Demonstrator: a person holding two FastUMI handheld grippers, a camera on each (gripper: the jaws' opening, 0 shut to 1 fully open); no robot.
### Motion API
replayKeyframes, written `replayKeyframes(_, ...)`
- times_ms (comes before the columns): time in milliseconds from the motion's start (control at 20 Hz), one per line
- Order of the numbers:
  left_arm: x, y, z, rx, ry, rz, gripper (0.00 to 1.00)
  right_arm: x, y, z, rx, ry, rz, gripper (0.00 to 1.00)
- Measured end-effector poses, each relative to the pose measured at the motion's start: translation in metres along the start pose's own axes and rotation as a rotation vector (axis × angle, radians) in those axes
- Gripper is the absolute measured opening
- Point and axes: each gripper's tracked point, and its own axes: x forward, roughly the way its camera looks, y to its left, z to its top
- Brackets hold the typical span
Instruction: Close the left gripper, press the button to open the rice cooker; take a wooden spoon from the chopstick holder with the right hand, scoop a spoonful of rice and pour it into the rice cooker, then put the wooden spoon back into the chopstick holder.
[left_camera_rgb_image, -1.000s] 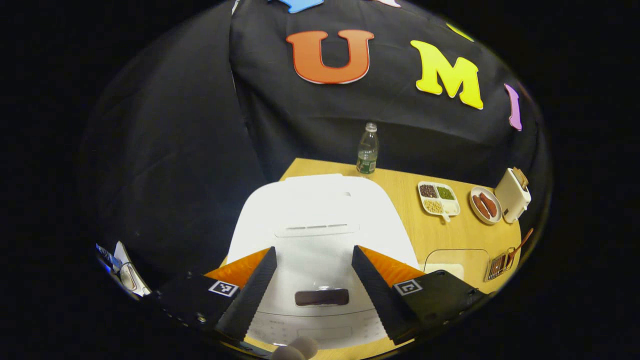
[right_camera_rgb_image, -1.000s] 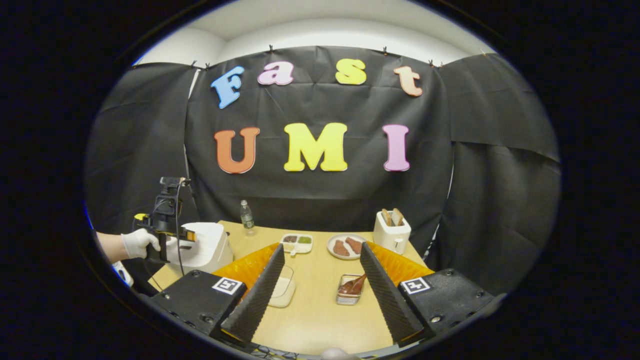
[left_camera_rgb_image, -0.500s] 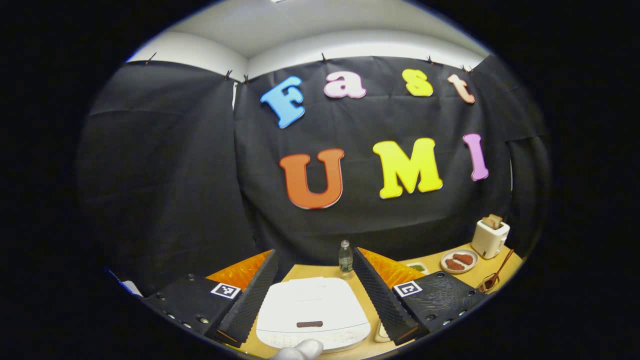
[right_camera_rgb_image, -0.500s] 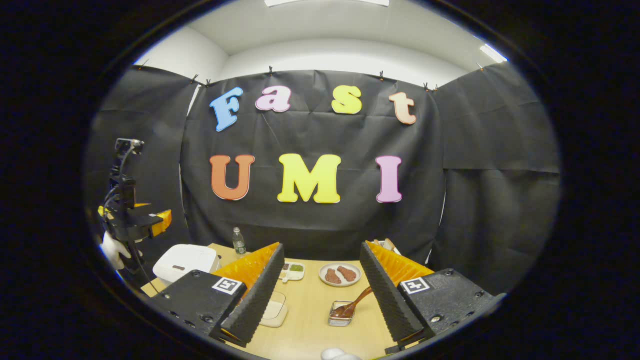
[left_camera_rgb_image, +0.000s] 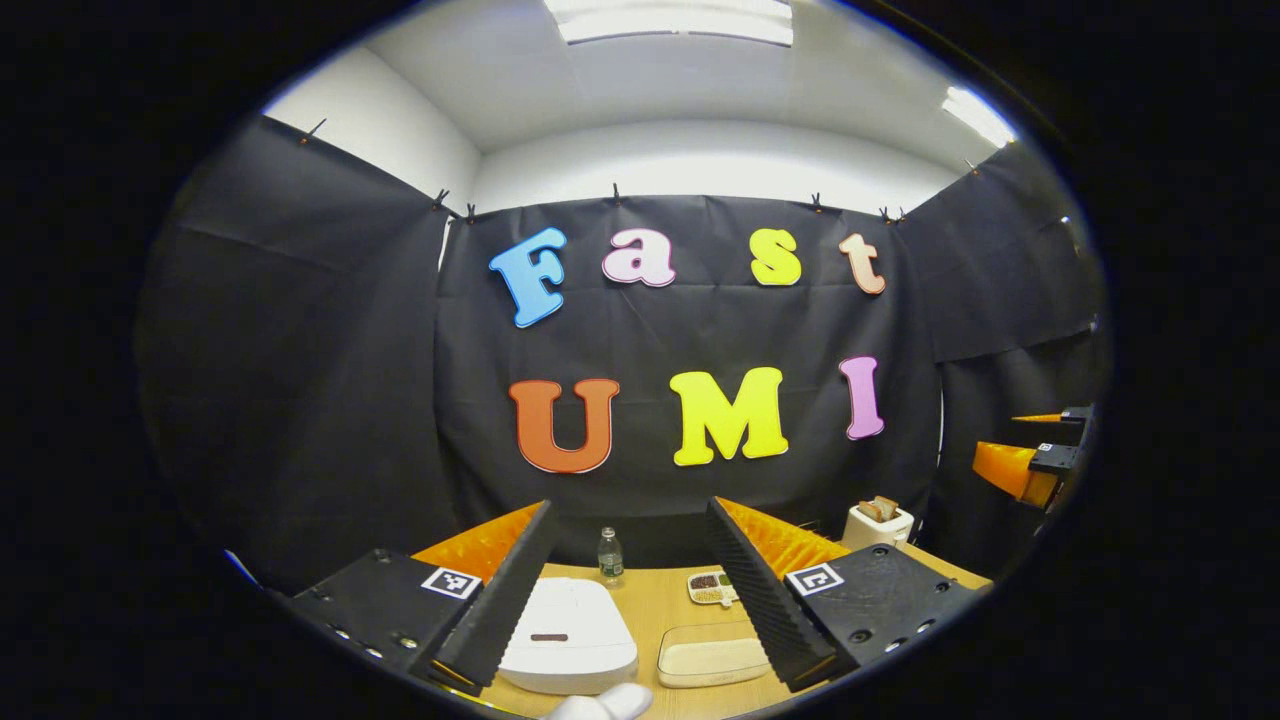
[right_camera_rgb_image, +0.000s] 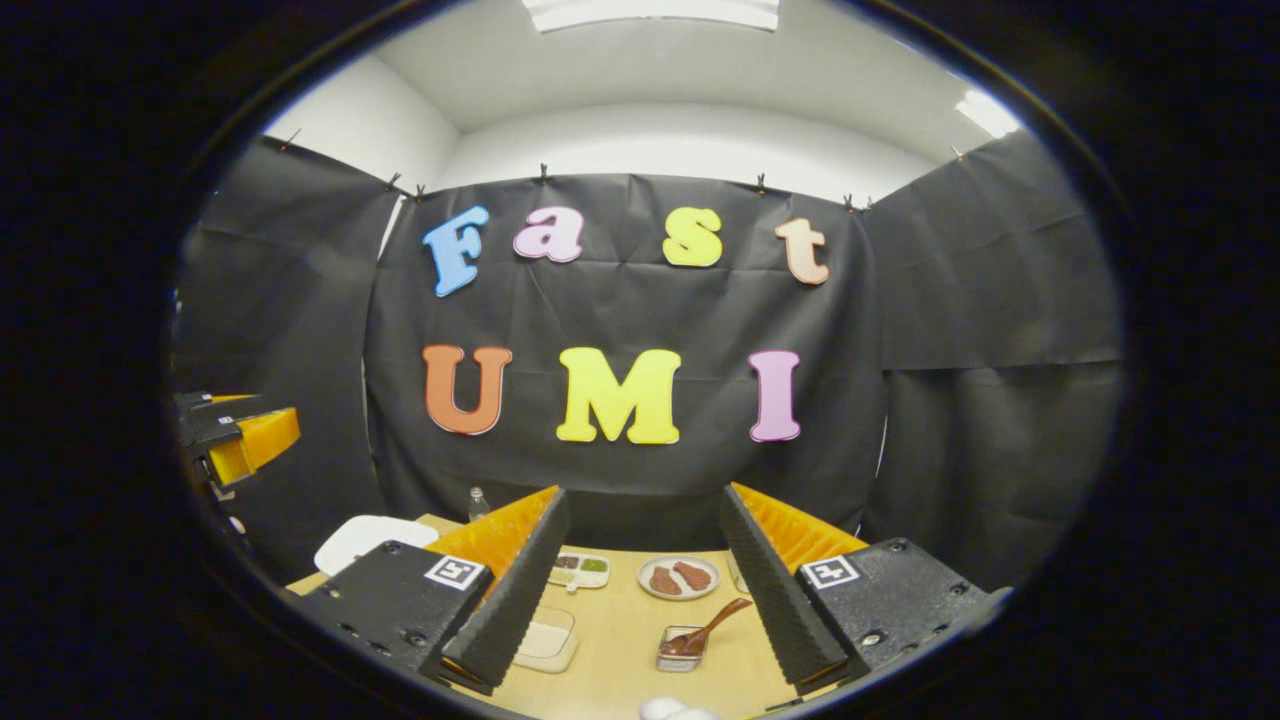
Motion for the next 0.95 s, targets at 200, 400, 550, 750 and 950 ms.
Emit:
replayKeyframes(200,-0.005,0.000,0.000,-0.002,0.005,0.011,0.95,-0.003,-0.002,-0.002,0.005,0.021,-0.006,1.00)
replayKeyframes(400,-0.008,0.003,-0.002,0.001,0.010,0.015,0.95,-0.004,-0.001,-0.001,0.014,0.031,-0.007,1.00)
replayKeyframes(550,-0.007,0.004,-0.006,0.006,0.027,0.017,0.95,-0.007,-0.004,0.003,0.012,0.030,-0.013,1.00)
replayKeyframes(750,-0.004,0.005,-0.007,0.010,0.032,0.018,0.95,-0.006,-0.005,0.007,0.023,0.029,-0.016,1.00)
replayKeyframes(950,-0.004,0.007,-0.009,0.019,0.039,0.027,0.95,-0.006,-0.006,0.008,0.028,0.033,-0.017,1.00)
